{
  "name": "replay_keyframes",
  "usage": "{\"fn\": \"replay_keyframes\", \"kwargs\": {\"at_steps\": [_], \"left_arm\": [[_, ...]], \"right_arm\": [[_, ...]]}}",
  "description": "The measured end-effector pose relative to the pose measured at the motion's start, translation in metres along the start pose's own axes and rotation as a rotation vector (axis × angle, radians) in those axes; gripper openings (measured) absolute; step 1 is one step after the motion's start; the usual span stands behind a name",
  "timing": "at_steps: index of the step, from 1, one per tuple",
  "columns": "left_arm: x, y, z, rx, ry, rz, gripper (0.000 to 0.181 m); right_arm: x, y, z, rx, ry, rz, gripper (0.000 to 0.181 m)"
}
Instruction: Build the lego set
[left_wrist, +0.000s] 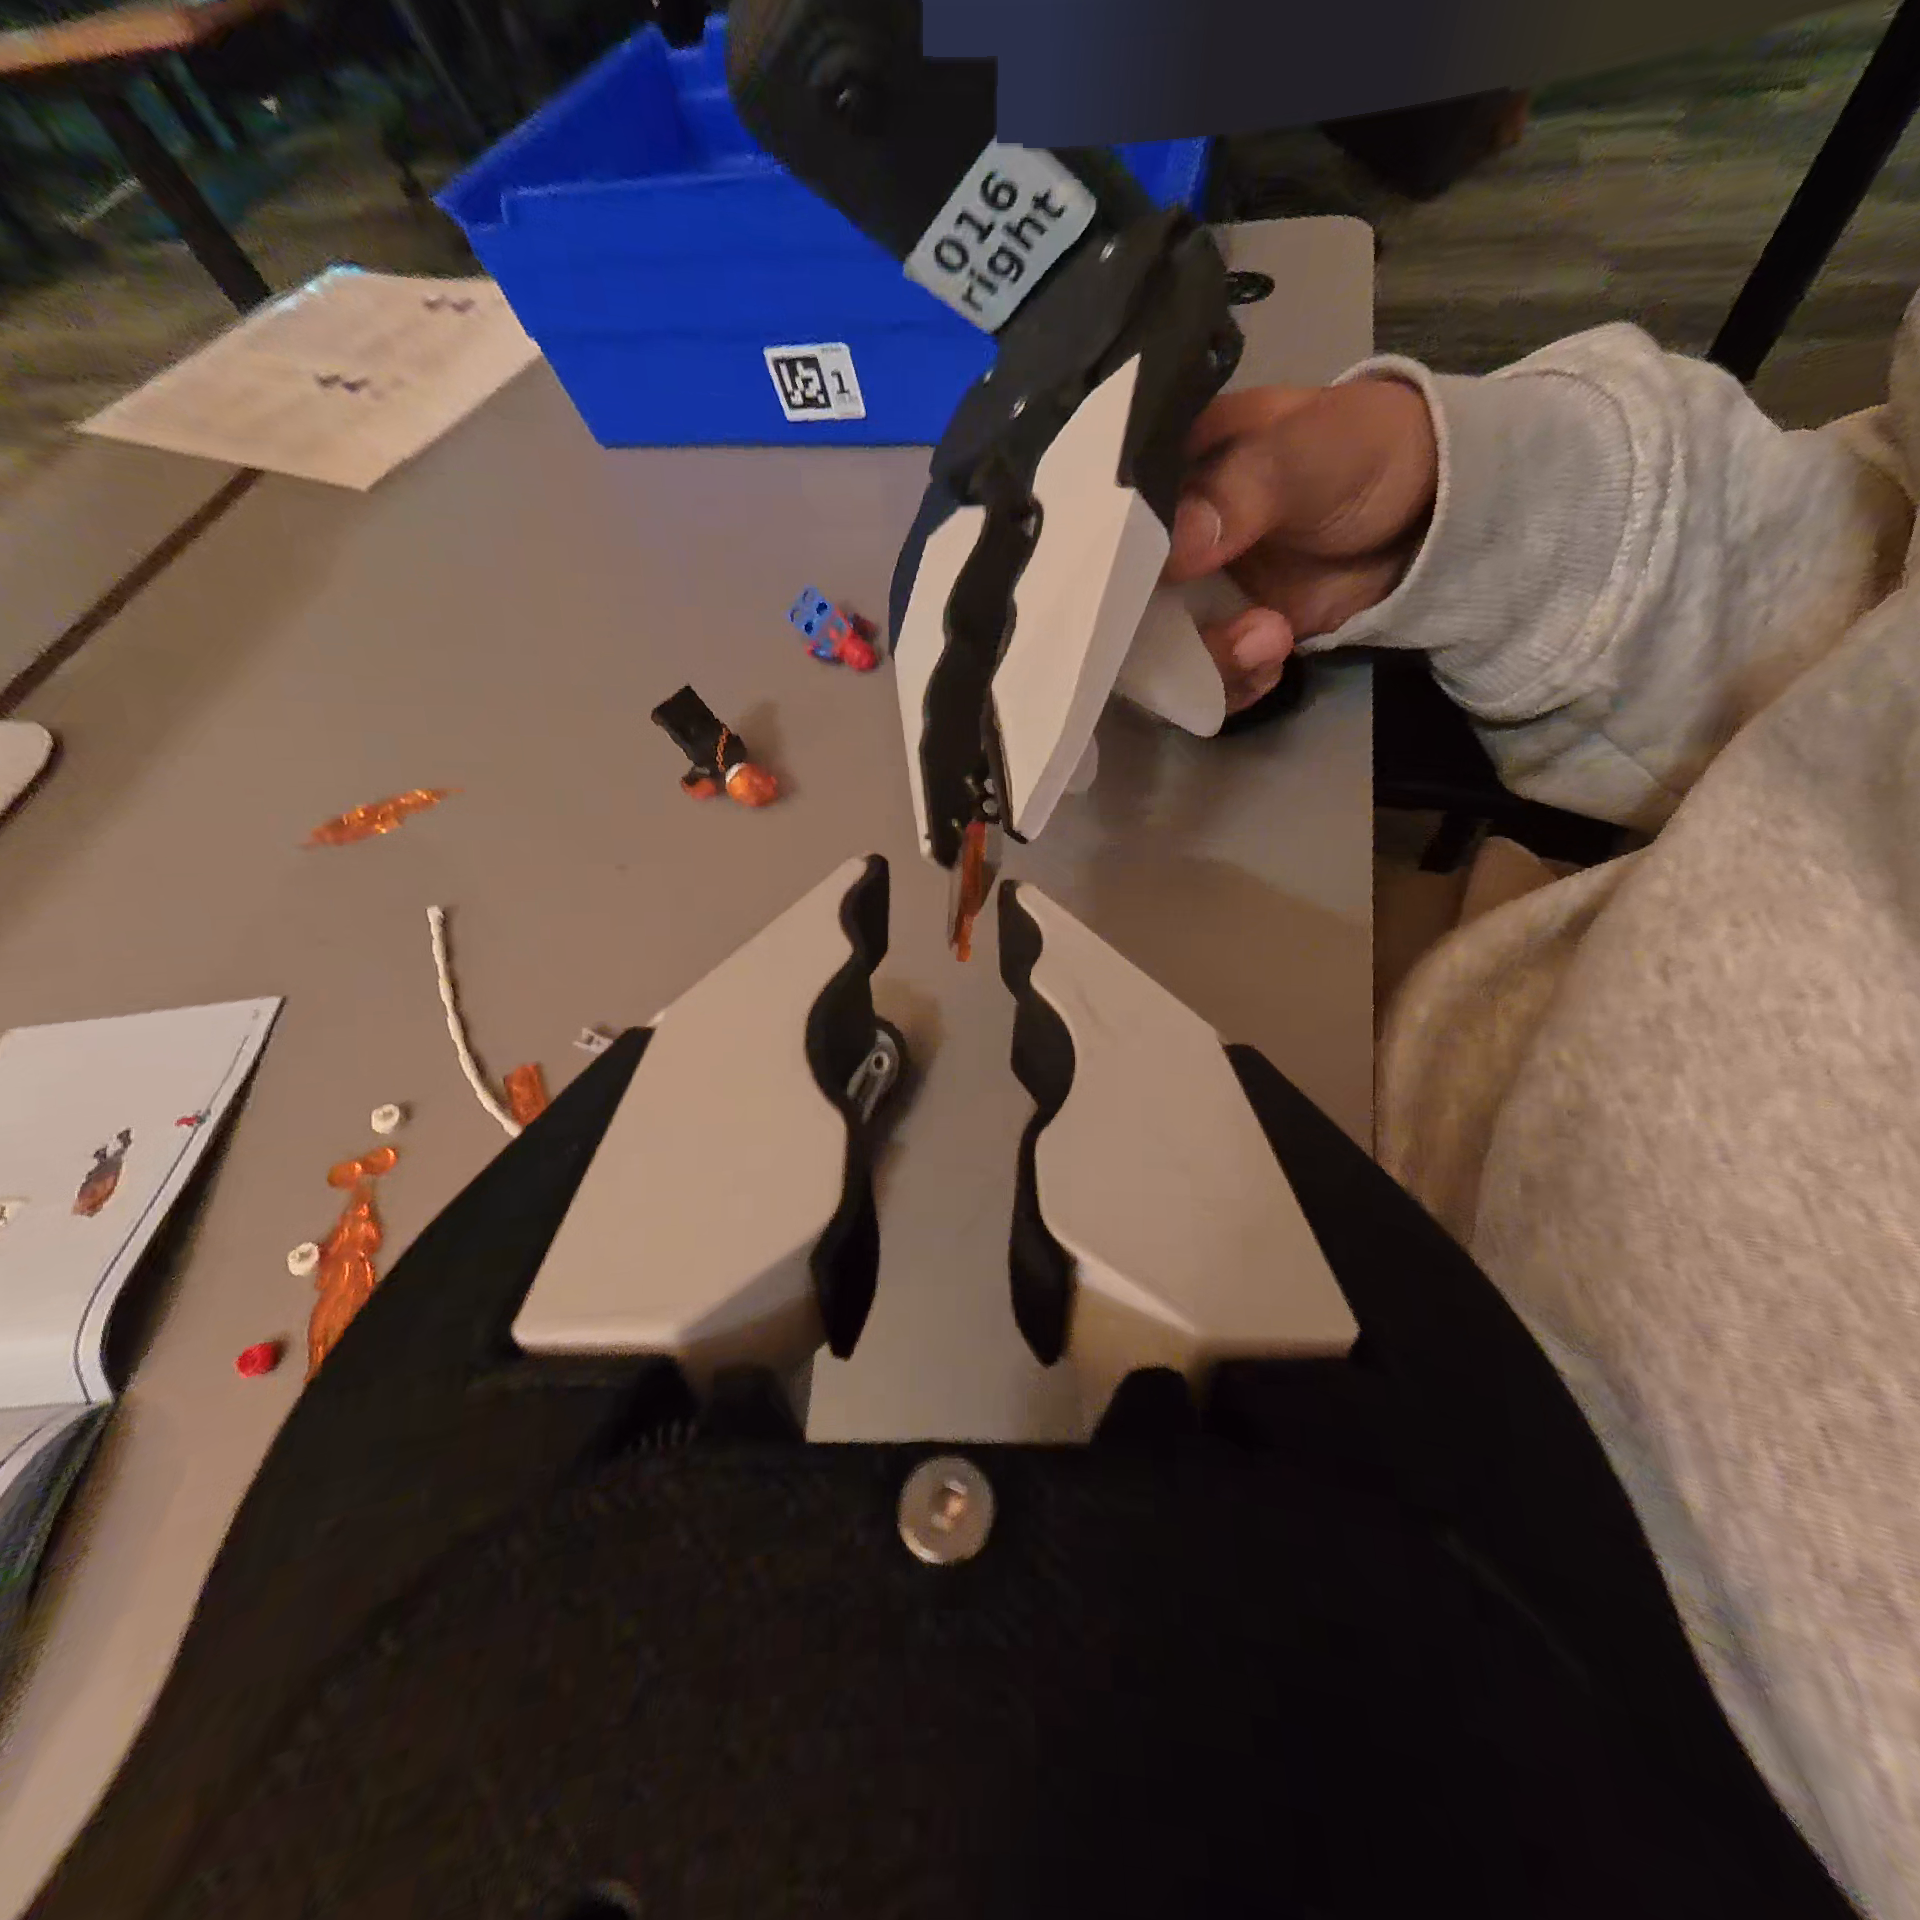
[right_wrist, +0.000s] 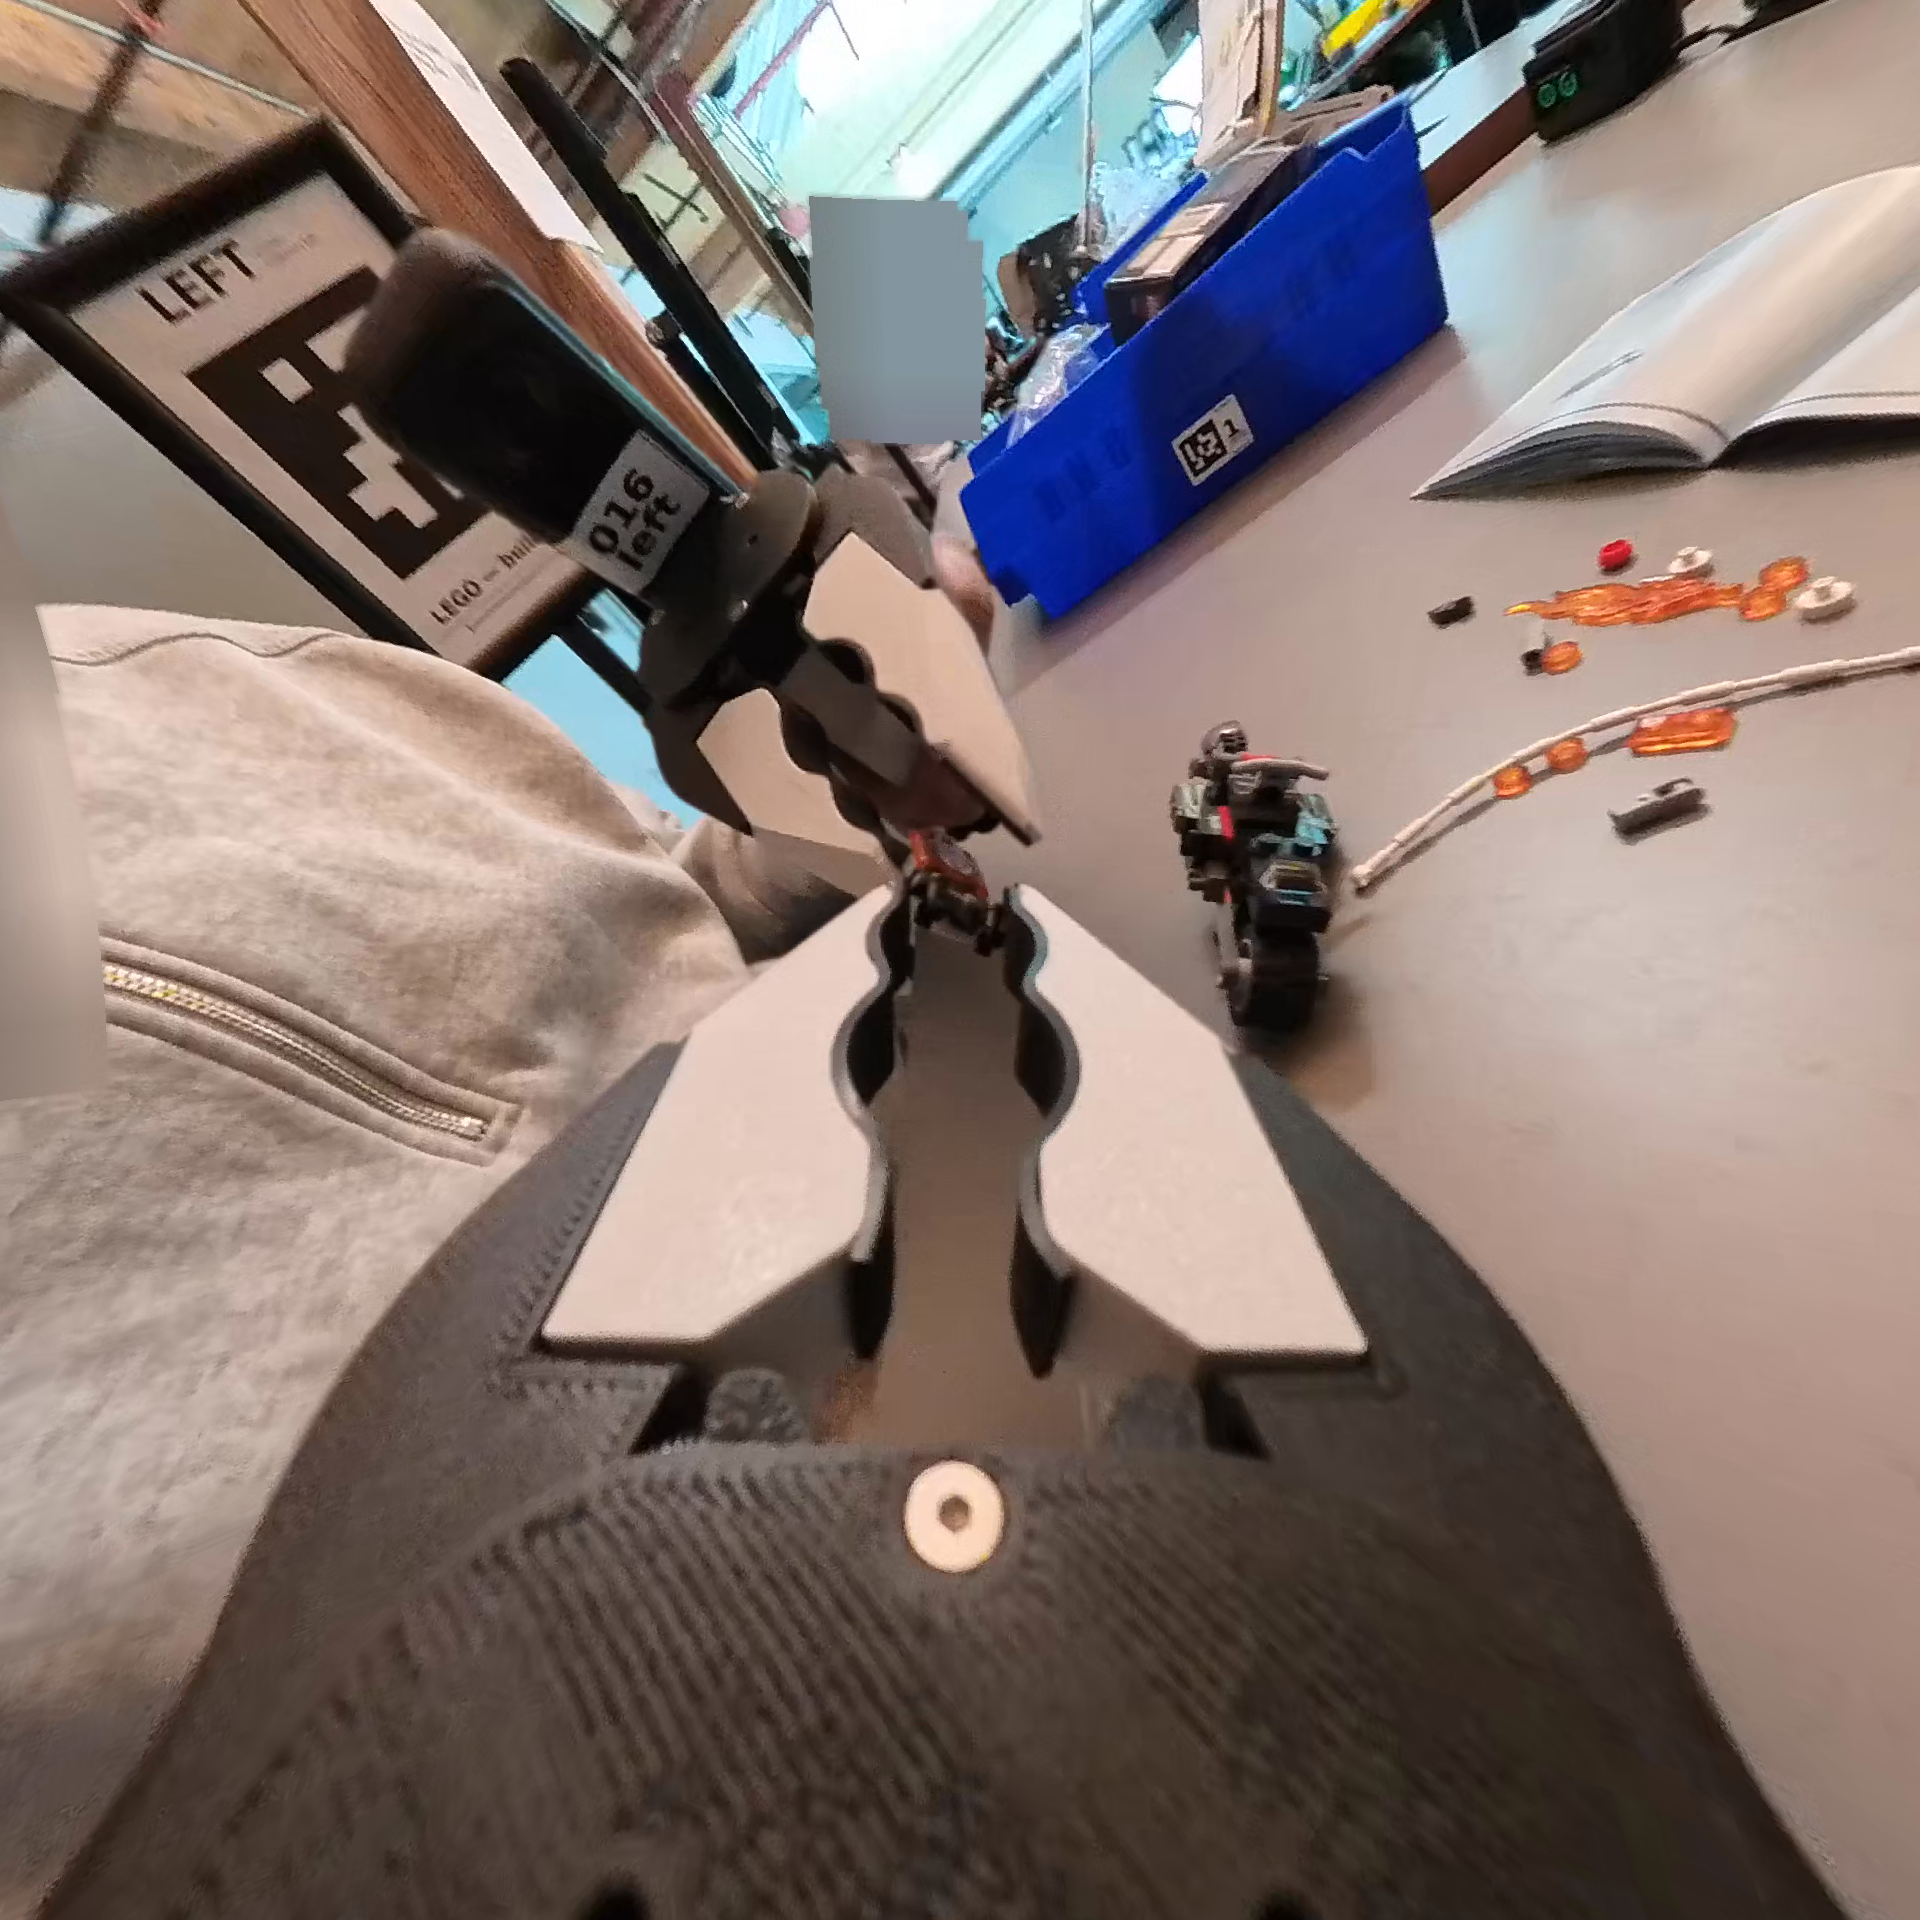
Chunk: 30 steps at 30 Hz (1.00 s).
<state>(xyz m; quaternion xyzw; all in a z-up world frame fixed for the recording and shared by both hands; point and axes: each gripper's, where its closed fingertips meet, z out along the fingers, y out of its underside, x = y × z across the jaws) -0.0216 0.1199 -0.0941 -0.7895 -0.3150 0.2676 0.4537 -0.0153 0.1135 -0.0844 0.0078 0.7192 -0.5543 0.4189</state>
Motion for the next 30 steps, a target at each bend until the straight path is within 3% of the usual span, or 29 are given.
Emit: {"fn": "replay_keyframes", "kwargs": {"at_steps": [6, 13, 14, 17, 25, 30], "left_arm": [[0.003, -0.008, -0.002, 0.065, 0.019, 0.014, 0.005], [0.002, -0.008, -0.002, 0.072, 0.013, -0.007, 0.005], [0.002, -0.008, -0.002, 0.075, 0.012, -0.013, 0.006], [0.001, -0.007, -0.002, 0.087, 0.032, -0.037, 0.037], [-0.008, -0.003, -0.001, 0.118, 0.021, -0.118, 0.039], [-0.017, 0.002, 0.002, 0.117, -0.027, -0.155, 0.036]], "right_arm": [[-0.004, -0.005, 0.002, 0.056, -0.082, 0.102, 0.015], [-0.003, -0.006, 0.002, 0.072, -0.1, 0.147, 0.015], [-0.003, -0.006, 0.001, 0.075, -0.104, 0.157, 0.015], [0.002, -0.008, -0.001, 0.098, -0.097, 0.211, 0.015], [0.013, -0.021, -0.009, 0.217, -0.18, 0.452, 0.014], [0.006, -0.022, -0.008, 0.218, -0.251, 0.491, 0.015]]}}
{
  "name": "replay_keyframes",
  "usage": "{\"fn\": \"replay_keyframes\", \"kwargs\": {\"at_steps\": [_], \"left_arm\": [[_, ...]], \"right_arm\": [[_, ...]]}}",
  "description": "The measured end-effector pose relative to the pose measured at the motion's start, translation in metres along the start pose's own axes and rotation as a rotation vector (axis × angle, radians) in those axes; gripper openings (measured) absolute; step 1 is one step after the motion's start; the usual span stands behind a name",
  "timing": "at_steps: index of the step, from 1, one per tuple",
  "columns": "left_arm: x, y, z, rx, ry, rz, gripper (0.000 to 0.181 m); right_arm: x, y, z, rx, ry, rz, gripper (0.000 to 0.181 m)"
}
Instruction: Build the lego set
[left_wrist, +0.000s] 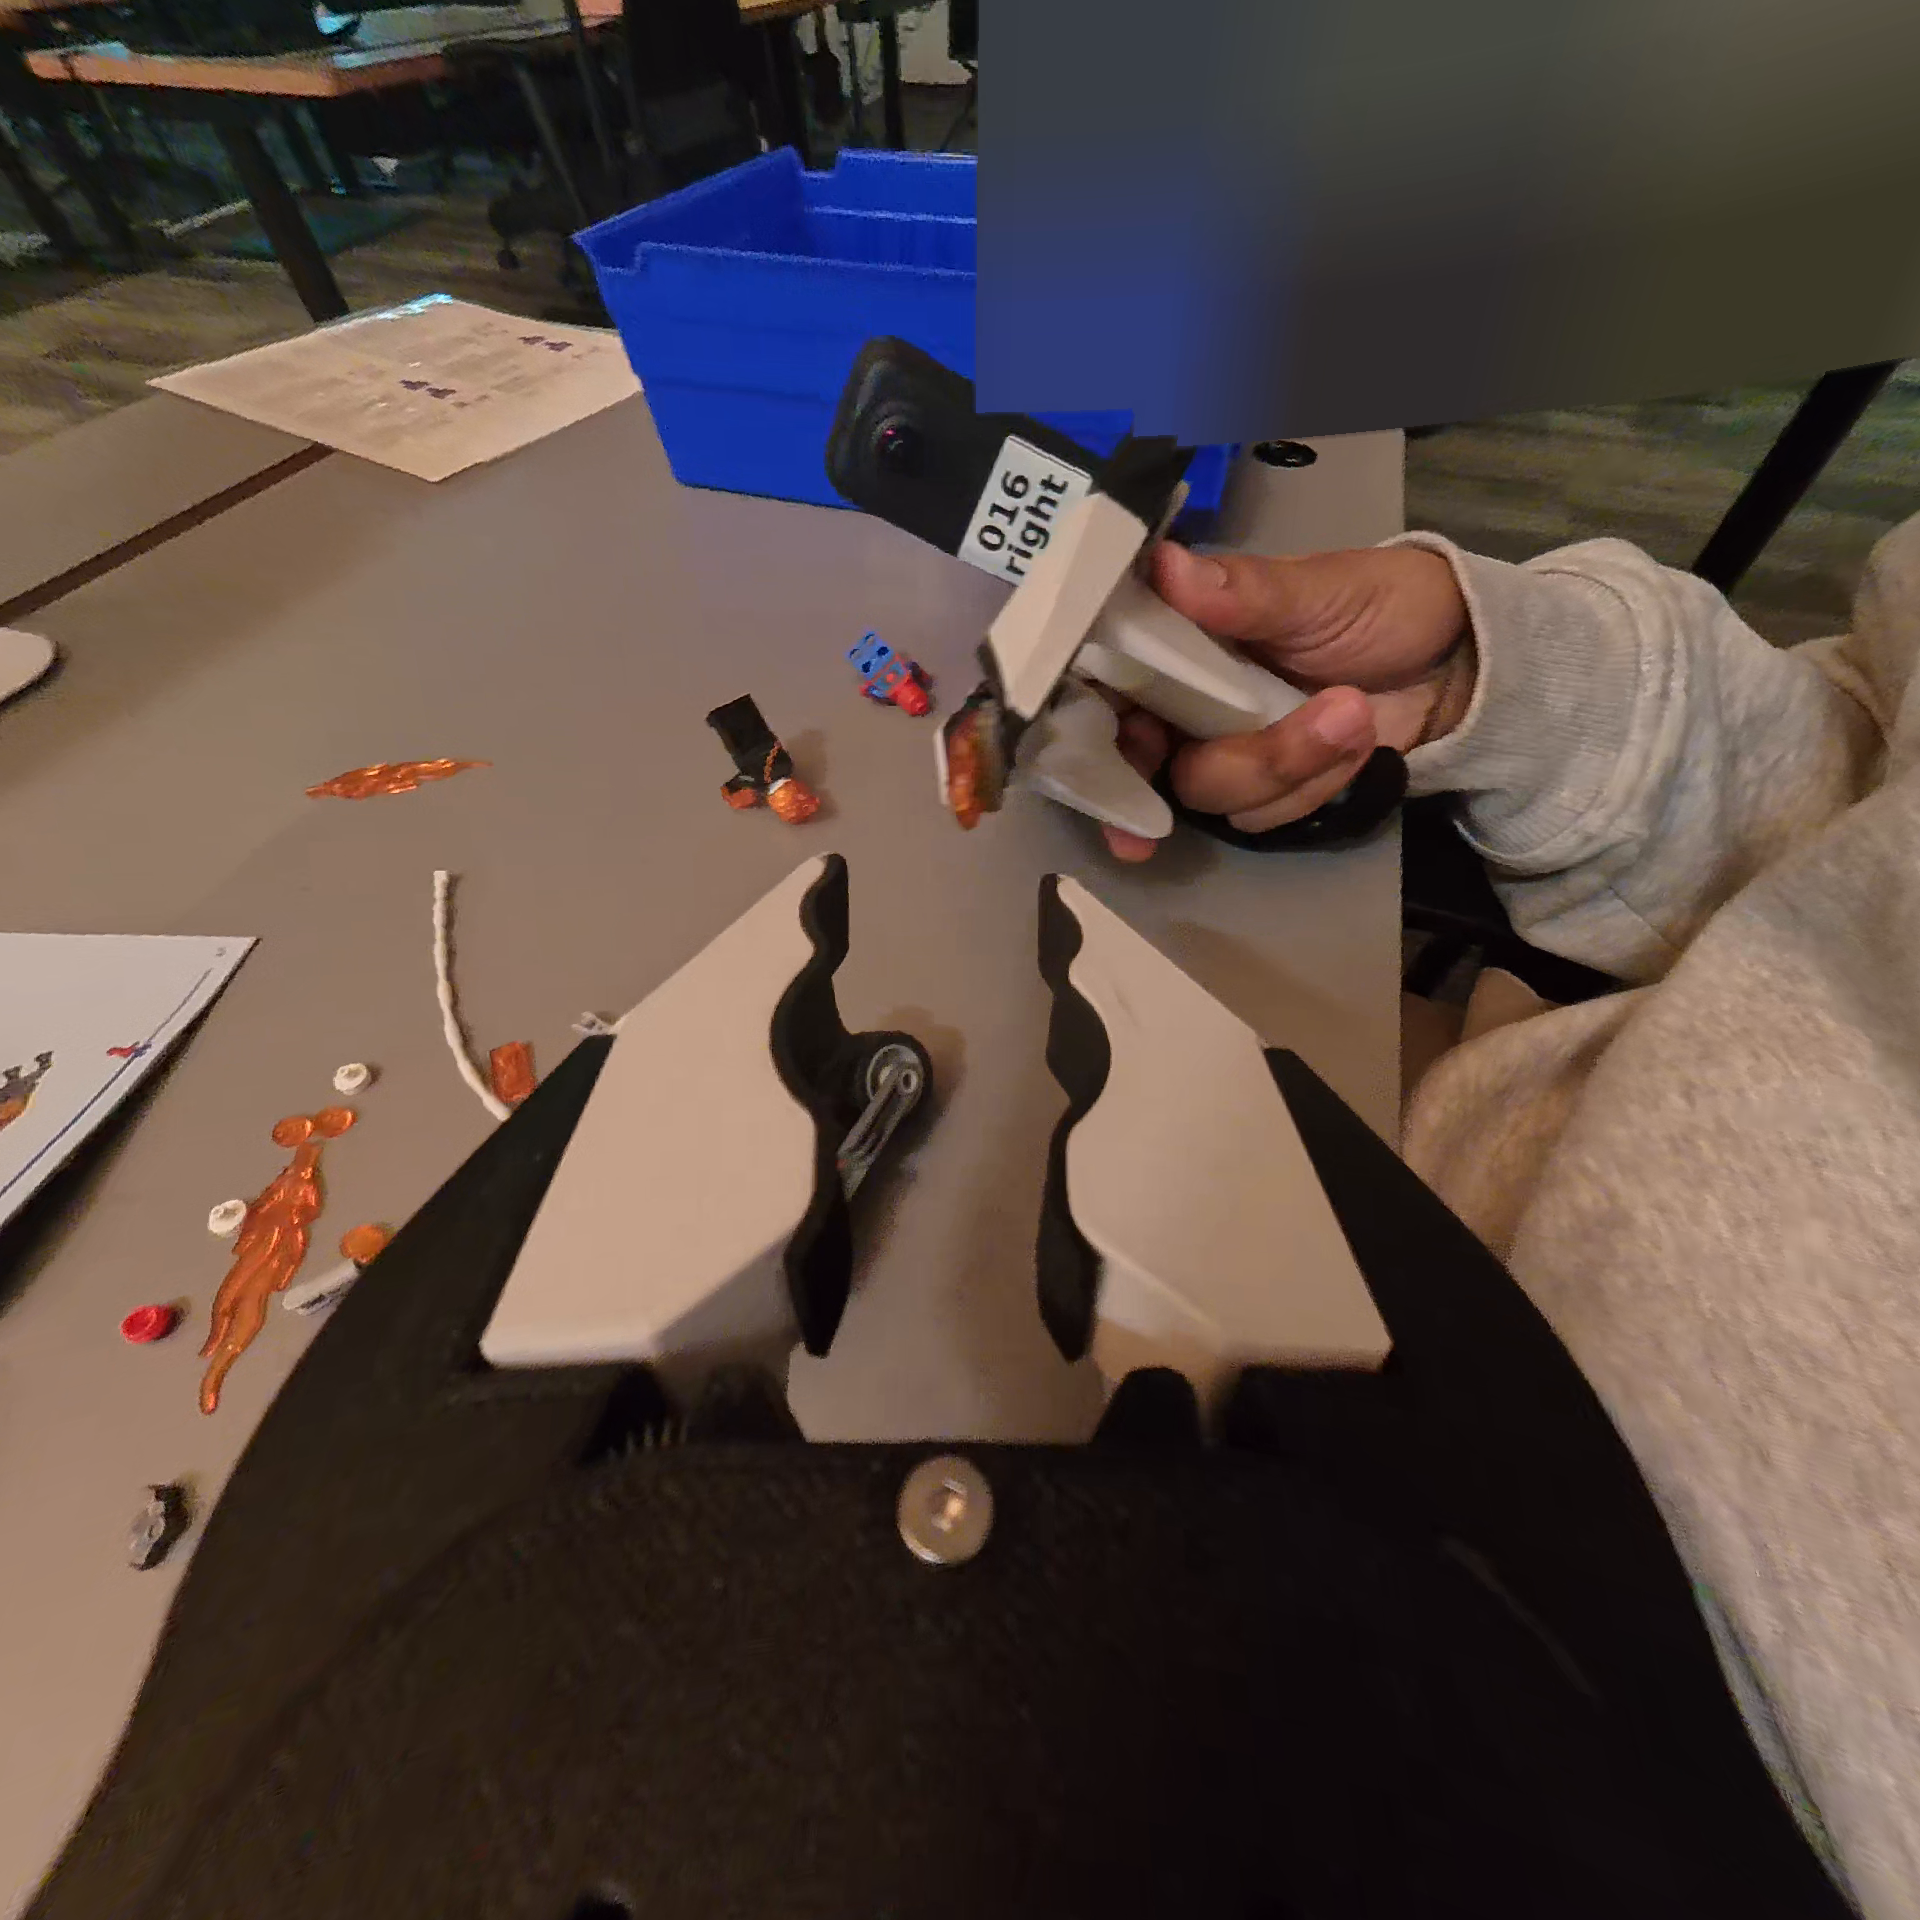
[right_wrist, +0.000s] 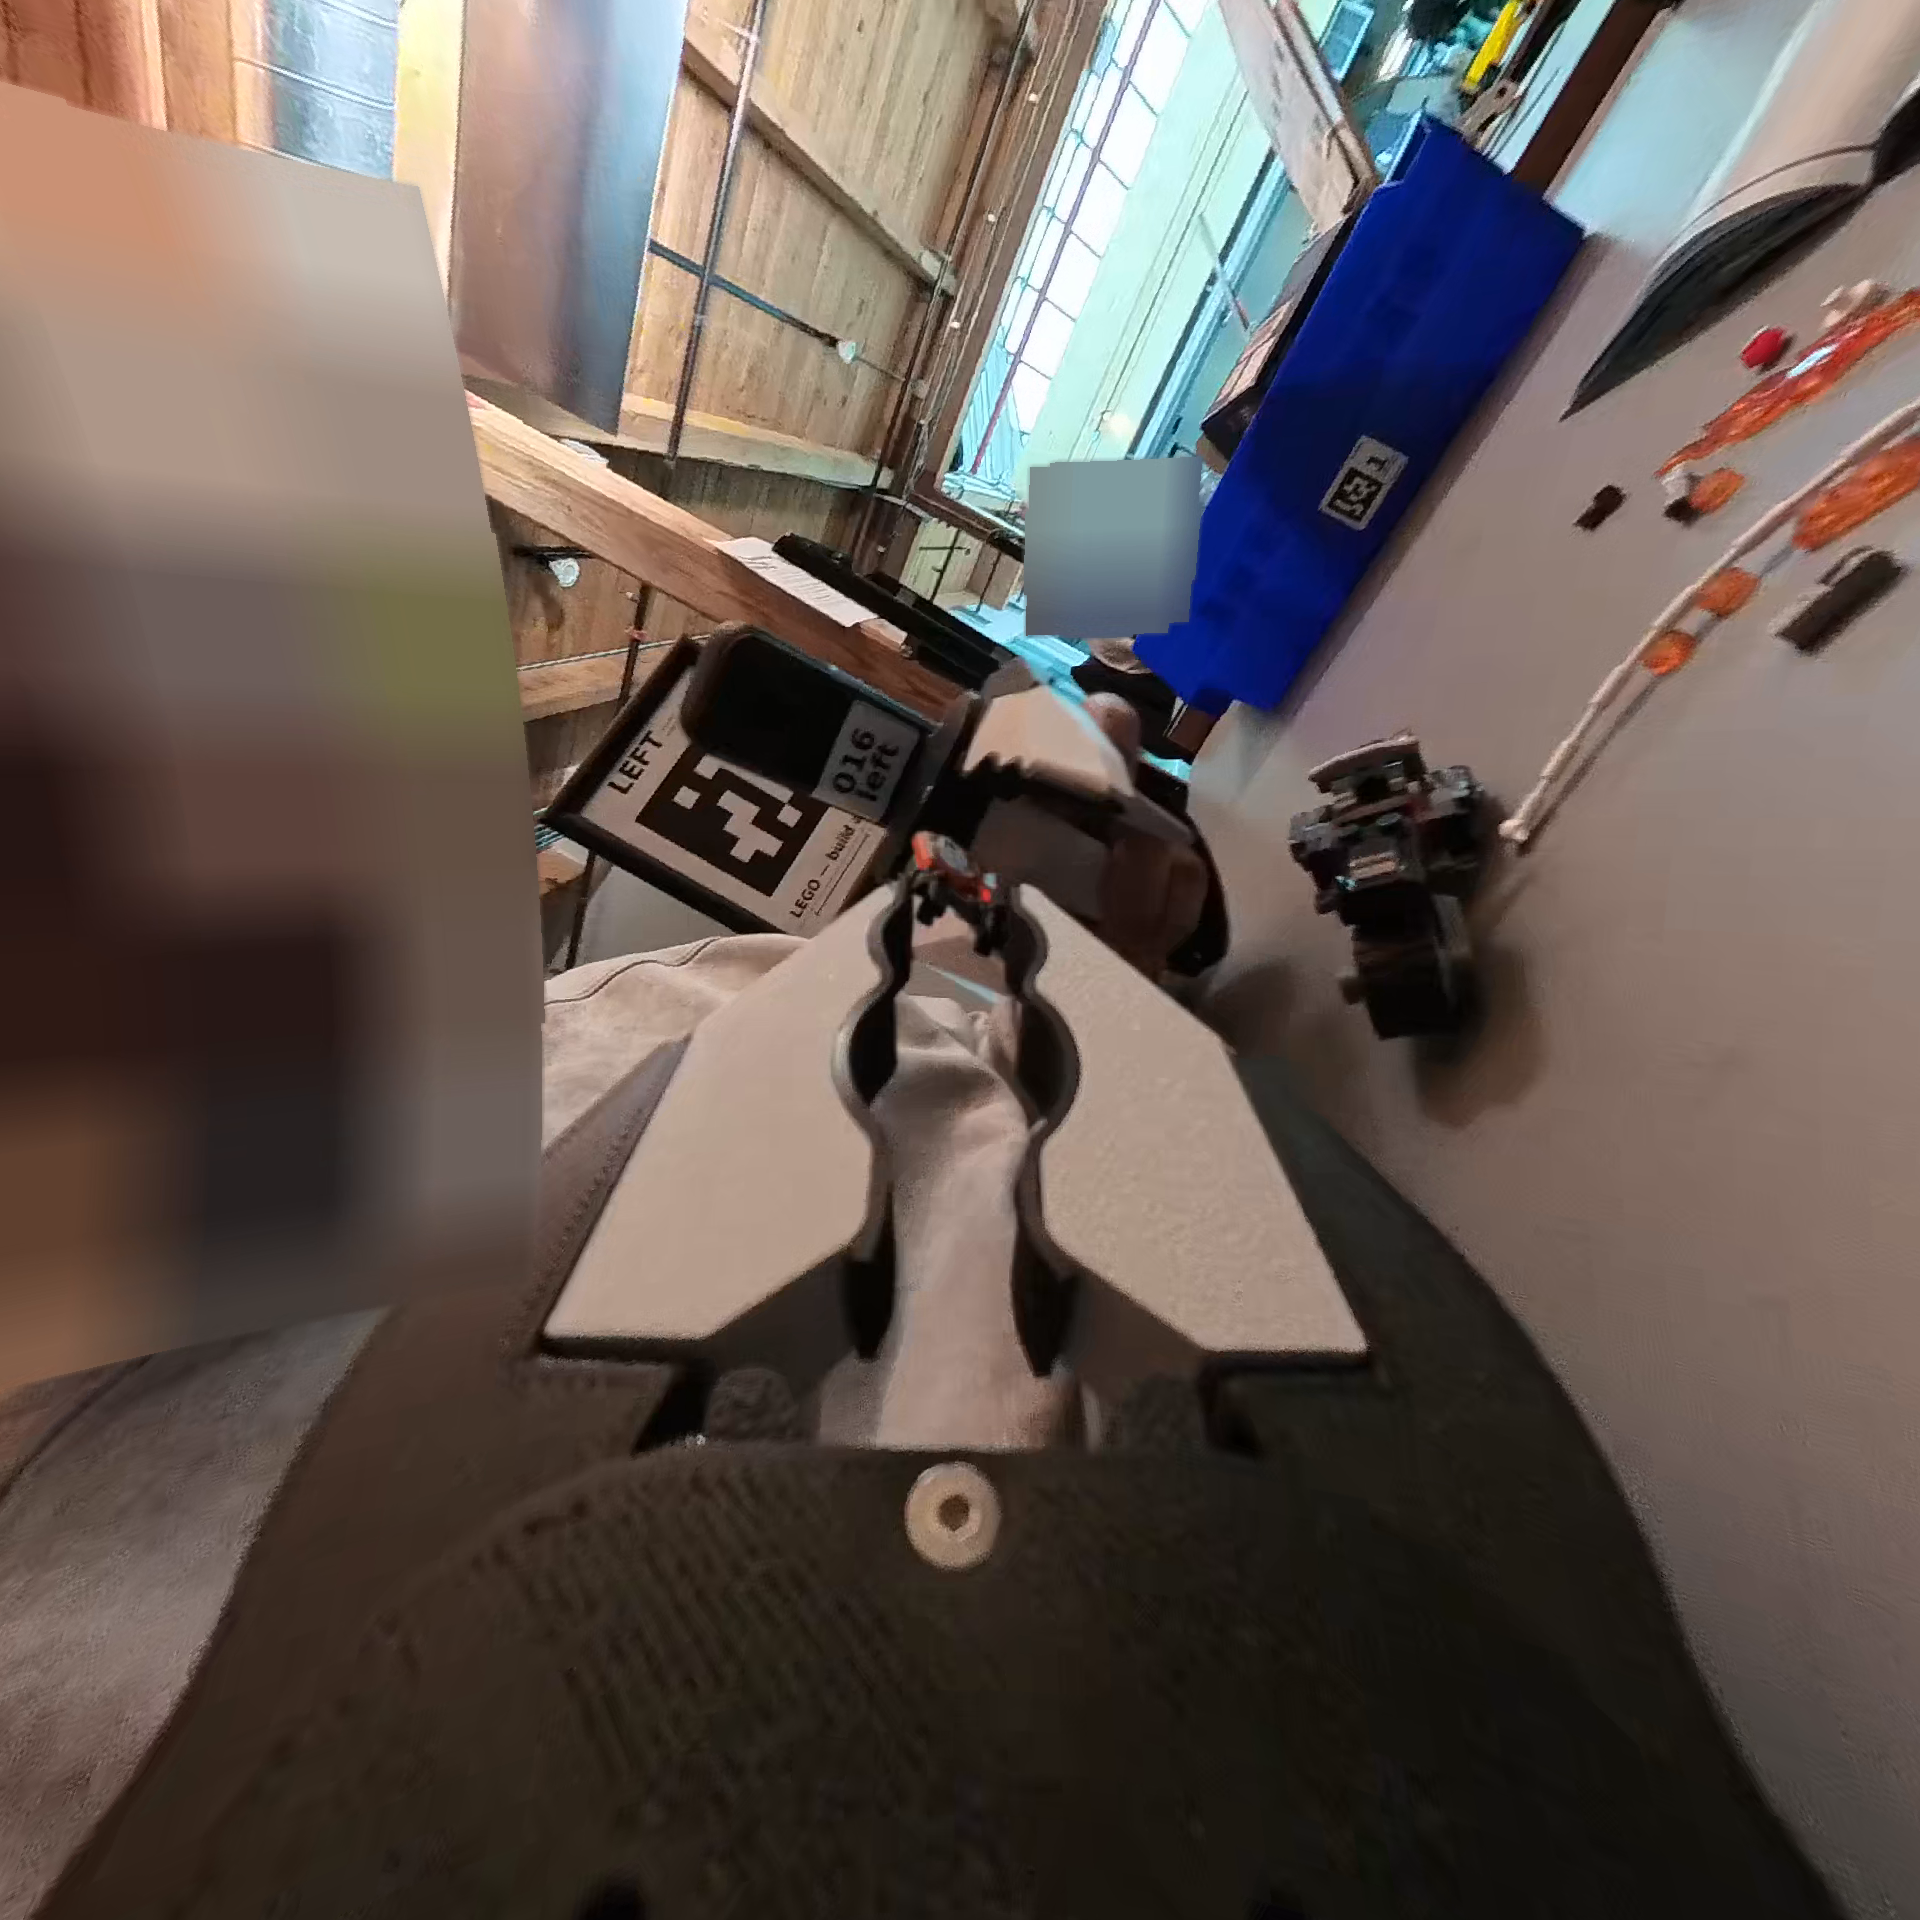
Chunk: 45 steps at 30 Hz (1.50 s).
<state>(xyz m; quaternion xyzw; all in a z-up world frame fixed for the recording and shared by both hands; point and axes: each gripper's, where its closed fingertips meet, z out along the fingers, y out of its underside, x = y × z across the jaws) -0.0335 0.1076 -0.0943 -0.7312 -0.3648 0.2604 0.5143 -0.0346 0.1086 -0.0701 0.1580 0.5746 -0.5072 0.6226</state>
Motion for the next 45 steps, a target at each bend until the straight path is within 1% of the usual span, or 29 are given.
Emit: {"fn": "replay_keyframes", "kwargs": {"at_steps": [4, 5, 6, 7, 9, 11, 12, 14, 15, 17, 18, 19, 21, 23, 28, 37, 42, 45], "left_arm": [[0.001, -0.002, -0.002, 0.037, 0.023, -0.036, 0.036], [0.003, -0.003, -0.004, 0.052, 0.04, -0.039, 0.04], [0.007, -0.006, -0.007, 0.076, 0.064, -0.036, 0.049], [0.01, -0.009, -0.011, 0.107, 0.087, -0.029, 0.058], [0.009, -0.018, -0.022, 0.182, 0.088, -0.013, 0.067], [0.0, -0.025, -0.034, 0.243, 0.052, -0.005, 0.07], [-0.006, -0.027, -0.039, 0.267, 0.031, -0.005, 0.07], [-0.019, -0.028, -0.047, 0.303, -0.013, -0.024, 0.07], [-0.024, -0.029, -0.049, 0.315, -0.022, -0.042, 0.069], [-0.029, -0.028, -0.051, 0.33, -0.008, -0.084, 0.069], [-0.031, -0.027, -0.05, 0.329, 0.003, -0.104, 0.069], [-0.033, -0.026, -0.049, 0.324, 0.011, -0.12, 0.069], [-0.036, -0.024, -0.048, 0.321, 0.021, -0.142, 0.068], [-0.038, -0.025, -0.048, 0.329, 0.028, -0.161, 0.068], [-0.042, -0.026, -0.051, 0.358, 0.06, -0.218, 0.068], [-0.042, -0.029, -0.054, 0.397, 0.118, -0.286, 0.07], [-0.042, -0.029, -0.054, 0.401, 0.134, -0.306, 0.07], [-0.041, -0.03, -0.056, 0.413, 0.15, -0.312, 0.071]], "right_arm": [[-0.006, -0.004, -0.002, 0.014, -0.027, -0.019, 0.014], [-0.007, -0.006, -0.004, 0.019, -0.023, -0.055, 0.015], [-0.009, -0.008, -0.005, 0.026, -0.008, -0.118, 0.015], [-0.009, -0.01, -0.006, 0.03, 0.035, -0.202, 0.014], [0.001, -0.01, -0.009, -0.009, 0.217, -0.417, 0.014], [0.016, -0.004, -0.014, -0.124, 0.43, -0.621, 0.015], [0.023, 0.002, -0.016, -0.198, 0.51, -0.717, 0.015], [0.034, 0.015, -0.016, -0.344, 0.617, -0.889, 0.015], [0.039, 0.018, -0.015, -0.393, 0.663, -0.985, 0.015], [0.042, 0.021, -0.01, -0.44, 0.727, -1.233, 0.015], [0.043, 0.023, -0.007, -0.465, 0.751, -1.334, 0.015], [0.044, 0.024, -0.006, -0.488, 0.771, -1.396, 0.014], [0.047, 0.031, 0.001, -0.52, 0.736, -1.398, 0.015], [0.051, 0.04, 0.006, -0.557, 0.669, -1.319, 0.015], [0.051, 0.045, 0.016, -0.574, 0.605, -1.284, 0.015], [0.071, 0.05, 0.02, -0.683, 0.657, -1.224, 0.015], [0.071, 0.045, 0.018, -0.665, 0.694, -1.305, 0.015], [0.07, 0.045, 0.018, -0.66, 0.685, -1.304, 0.015]]}}
